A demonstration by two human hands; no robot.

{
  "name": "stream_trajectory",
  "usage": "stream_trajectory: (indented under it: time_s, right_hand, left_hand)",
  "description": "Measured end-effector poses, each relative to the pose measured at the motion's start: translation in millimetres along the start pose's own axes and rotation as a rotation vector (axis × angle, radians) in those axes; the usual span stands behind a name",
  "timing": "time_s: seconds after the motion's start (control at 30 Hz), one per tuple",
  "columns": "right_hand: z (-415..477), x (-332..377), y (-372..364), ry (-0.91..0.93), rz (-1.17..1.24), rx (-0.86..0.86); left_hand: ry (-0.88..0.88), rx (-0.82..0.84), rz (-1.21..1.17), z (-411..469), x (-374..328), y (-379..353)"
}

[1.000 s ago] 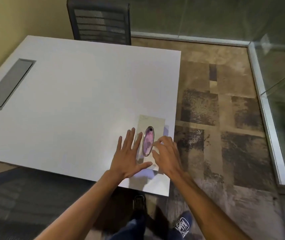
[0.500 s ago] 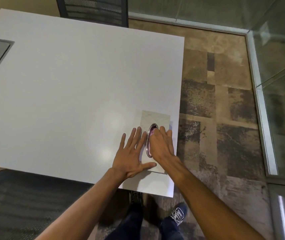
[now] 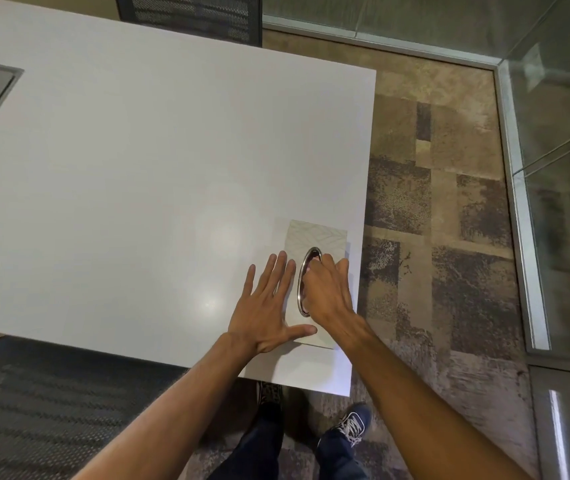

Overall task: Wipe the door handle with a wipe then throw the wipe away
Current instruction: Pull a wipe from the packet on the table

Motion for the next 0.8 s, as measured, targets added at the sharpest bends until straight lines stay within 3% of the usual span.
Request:
stream_trajectory:
  time_s: [0.23,0.5,0.8]
  right_hand:
    - [-14,-18,6,-0.034,0.387,-0.172]
    - [-48,-31,19,-0.008,0.518,-0.332]
    - [-39,-24,2,0.139,0.364,-0.355]
  left_hand:
    - [-0.075,-0.024,-0.053,2,1,0]
    - [-0.069,-0.004,-0.061,3,0,1]
    - [-0.05,-0.003,-0.04,3,-1,2]
Point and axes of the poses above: each hand's wrist, its own z-axis towards the middle knuckle, its own y-axis out of the back of the hand, x = y × z, the point moved 3 cm from there along z, towards the middle knuckle, and after that the axes turned 2 degrees about z, right-handed, at the moved point
